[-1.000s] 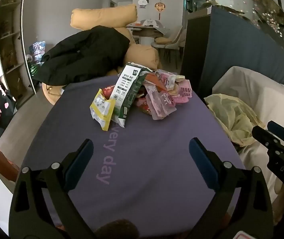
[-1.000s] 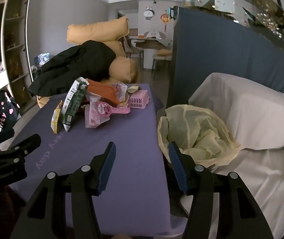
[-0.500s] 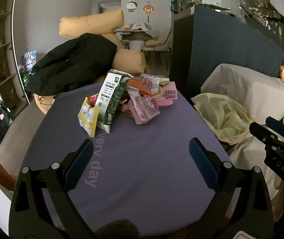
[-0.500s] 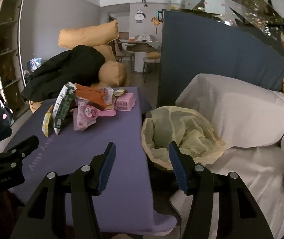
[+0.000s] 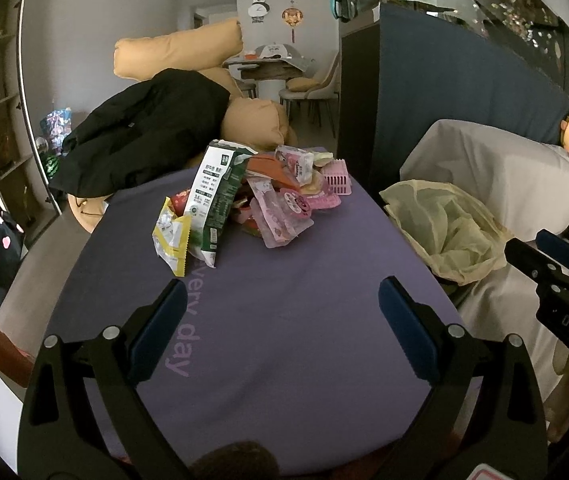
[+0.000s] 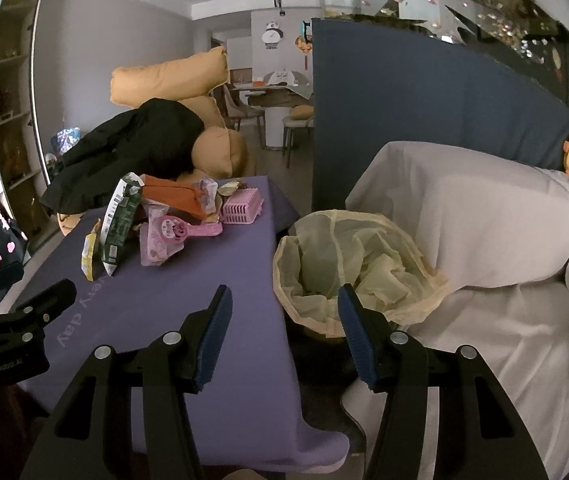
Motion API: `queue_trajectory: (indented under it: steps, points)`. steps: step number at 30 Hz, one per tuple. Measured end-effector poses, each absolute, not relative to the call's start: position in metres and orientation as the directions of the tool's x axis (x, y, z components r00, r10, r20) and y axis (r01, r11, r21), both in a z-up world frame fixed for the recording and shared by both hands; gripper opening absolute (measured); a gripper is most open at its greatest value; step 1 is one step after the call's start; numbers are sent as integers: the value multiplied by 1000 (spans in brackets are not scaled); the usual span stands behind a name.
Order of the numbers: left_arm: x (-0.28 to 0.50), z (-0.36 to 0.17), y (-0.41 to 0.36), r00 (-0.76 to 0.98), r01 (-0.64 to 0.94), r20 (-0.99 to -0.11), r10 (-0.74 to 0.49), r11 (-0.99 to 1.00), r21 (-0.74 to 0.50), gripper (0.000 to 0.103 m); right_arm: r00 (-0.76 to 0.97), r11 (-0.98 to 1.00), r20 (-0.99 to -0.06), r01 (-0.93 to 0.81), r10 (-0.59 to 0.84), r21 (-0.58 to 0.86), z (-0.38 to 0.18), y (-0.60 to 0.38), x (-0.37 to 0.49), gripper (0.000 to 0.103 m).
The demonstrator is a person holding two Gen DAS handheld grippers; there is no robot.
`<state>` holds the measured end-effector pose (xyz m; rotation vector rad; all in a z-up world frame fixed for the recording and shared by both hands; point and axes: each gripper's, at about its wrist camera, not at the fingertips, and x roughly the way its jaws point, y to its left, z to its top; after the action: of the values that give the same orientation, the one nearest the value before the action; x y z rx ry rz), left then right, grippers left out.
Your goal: Collect trash
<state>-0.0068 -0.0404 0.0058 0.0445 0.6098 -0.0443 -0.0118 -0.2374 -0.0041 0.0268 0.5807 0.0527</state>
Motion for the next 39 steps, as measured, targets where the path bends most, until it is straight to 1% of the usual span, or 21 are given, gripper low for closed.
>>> queue_trajectory:
  steps: [39]
  points:
    - [-8,3,-47,813,60,-582,-32,998,29,92,827,999,-560,-36,51,38,-8,-241,-11,52]
